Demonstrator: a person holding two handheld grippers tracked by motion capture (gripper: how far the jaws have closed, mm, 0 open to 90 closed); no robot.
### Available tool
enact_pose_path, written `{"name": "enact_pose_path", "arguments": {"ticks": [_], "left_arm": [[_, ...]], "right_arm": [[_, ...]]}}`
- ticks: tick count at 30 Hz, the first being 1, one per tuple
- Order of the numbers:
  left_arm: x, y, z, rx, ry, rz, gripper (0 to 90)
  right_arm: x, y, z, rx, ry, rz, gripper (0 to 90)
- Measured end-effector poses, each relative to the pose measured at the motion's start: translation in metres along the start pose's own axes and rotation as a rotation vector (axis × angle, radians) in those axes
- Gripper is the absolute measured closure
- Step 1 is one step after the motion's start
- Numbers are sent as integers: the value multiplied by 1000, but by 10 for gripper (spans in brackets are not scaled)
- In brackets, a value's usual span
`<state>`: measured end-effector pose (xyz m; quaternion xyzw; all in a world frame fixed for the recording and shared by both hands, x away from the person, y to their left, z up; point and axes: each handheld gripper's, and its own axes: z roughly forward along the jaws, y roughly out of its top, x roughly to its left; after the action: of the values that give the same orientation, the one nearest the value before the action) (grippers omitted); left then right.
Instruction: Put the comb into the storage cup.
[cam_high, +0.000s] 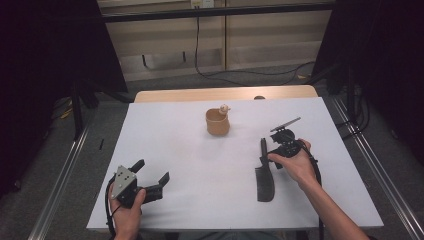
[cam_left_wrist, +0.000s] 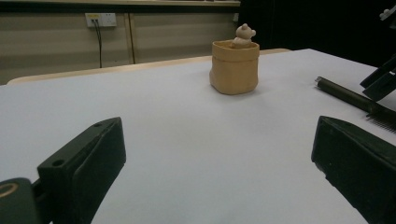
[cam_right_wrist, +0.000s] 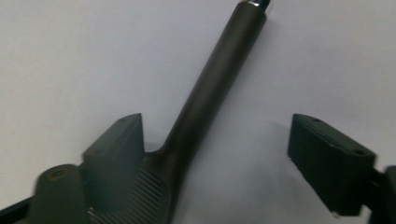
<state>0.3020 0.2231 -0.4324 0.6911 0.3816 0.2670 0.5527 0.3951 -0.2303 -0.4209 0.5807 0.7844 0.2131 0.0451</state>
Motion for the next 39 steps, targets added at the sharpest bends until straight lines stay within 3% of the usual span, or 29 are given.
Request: {"name": "enact_pose_path", "arguments": {"ticks": [7,13,14,22,39], "left_arm": [[0,0,0,3,-2,3,32],[0,0,0,-2,-4,-1,32],[0,0,0,-1,-4,2,32],[1,0,0,-1,-3,5,32],[2,1,0,12,-1,23,32]], "right_arm": [[1,3,1,20,2,23,259],[12,8,2,49,-15,5,328],[15,8,5,55,-14,3,376],[19,8,6,49,-54,13,467],[22,7,12,72,-72,56,559]]}}
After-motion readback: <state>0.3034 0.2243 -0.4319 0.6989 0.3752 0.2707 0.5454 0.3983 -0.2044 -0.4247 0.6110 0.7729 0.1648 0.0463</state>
